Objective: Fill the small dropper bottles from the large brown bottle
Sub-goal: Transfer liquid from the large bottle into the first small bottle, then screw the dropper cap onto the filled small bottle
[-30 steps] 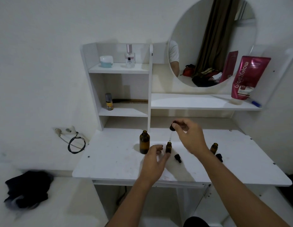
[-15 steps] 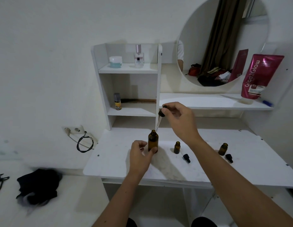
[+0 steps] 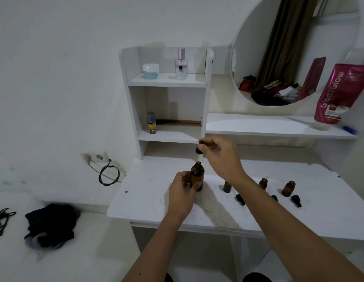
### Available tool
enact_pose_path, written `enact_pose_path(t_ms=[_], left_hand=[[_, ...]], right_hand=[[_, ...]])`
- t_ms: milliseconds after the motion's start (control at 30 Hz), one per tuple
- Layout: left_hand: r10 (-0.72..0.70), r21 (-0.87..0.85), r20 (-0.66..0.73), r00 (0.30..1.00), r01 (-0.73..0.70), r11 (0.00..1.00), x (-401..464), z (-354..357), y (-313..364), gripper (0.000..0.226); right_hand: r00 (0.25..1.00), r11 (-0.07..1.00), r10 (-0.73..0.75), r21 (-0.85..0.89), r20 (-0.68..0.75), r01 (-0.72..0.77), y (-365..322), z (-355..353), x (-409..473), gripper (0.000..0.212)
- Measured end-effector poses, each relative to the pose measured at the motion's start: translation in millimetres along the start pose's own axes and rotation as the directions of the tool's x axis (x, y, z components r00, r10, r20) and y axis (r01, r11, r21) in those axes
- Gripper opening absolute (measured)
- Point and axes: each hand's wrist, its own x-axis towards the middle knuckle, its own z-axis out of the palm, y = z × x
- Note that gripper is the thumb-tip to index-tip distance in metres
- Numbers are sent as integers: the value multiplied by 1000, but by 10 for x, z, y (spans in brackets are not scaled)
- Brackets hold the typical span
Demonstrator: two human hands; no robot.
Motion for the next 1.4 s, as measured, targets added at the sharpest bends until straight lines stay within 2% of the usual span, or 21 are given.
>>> enact_pose_path(t_ms=[167, 300, 433, 633, 800, 933, 1067, 1200, 1400], left_hand=[[10, -1, 9, 1000, -10, 1000, 1, -1, -32, 38], [16, 17, 6, 1000, -16, 1000, -3, -2, -44, 37], [16, 36, 3, 1000, -16, 999, -19, -16, -45, 36], [-20, 60, -64, 998, 23, 998, -113, -18, -3, 50], [41, 88, -133, 990, -29, 996, -228, 26, 33, 39], [68, 86, -58, 996, -63, 994, -321, 106, 52, 25], [102, 103, 57, 993, -108, 989, -402, 216, 83, 15], [109, 100, 137, 985, -123, 987, -392, 403, 88, 24], [78, 112, 171, 982, -98, 989, -283, 657, 119, 43]], right_hand=[[994, 997, 49, -70, 98, -42, 176, 113, -89, 10], [990, 993, 75, -100, 116, -64, 235, 129, -151, 16], [993, 993, 93, -77, 73, -87, 196, -9, -208, 22], [993, 989, 107, -98, -42, -111, 266, -596, -439, 15], [977, 960, 177, -197, -116, -197, 601, -883, -819, 9], [955, 918, 258, -271, -147, -290, 836, -832, -1131, 10], [936, 869, 321, -348, -143, -352, 938, -646, -1316, 26], [927, 839, 338, -395, -164, -376, 976, -482, -1367, 29], [931, 820, 321, -440, -176, -366, 1033, -444, -1361, 12]])
